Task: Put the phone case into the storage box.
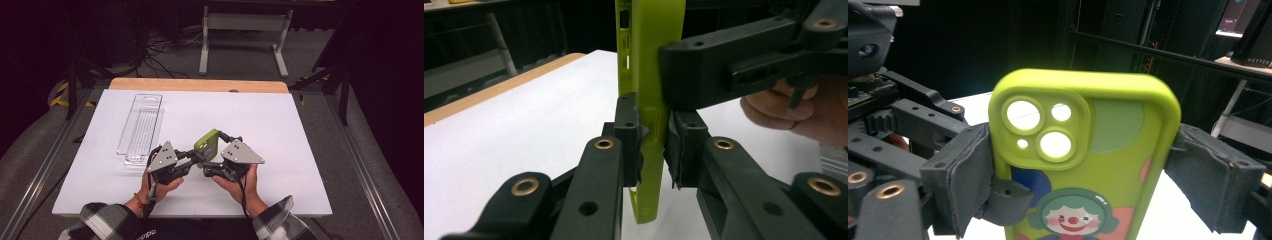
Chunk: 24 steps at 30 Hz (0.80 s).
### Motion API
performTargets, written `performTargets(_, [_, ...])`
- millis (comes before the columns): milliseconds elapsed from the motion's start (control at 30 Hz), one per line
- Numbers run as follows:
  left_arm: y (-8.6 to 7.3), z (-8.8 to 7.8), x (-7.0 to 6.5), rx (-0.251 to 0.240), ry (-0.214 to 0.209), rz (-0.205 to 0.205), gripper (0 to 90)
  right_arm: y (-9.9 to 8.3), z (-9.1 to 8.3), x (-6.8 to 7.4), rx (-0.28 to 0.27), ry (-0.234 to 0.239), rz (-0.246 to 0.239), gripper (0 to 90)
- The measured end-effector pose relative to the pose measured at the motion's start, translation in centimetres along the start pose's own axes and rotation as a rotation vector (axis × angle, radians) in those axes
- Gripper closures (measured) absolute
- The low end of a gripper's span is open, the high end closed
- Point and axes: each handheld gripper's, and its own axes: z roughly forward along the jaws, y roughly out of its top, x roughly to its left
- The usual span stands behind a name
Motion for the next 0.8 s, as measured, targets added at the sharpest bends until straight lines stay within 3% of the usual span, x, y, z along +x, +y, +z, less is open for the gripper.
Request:
performTargets(300, [0.1,-0.5,0.4,0.016,0.015,0.027,77.9,0.5,-1.1,-0.8,-0.019,-0.018,-0.028,15.2])
performTargets(533, [0.2,-1.0,0.7,0.024,0.026,0.043,77.9,0.8,-2.2,-2.0,-0.009,-0.038,-0.053,15.0])
performTargets(633, [0.2,-1.1,0.8,0.013,0.031,0.029,77.9,0.7,-2.5,-2.2,0.003,-0.049,-0.075,15.3])
performTargets(800, [0.4,-1.6,1.1,0.018,0.037,0.044,77.9,0.4,-2.8,-2.7,0.027,-0.033,-0.073,14.8])
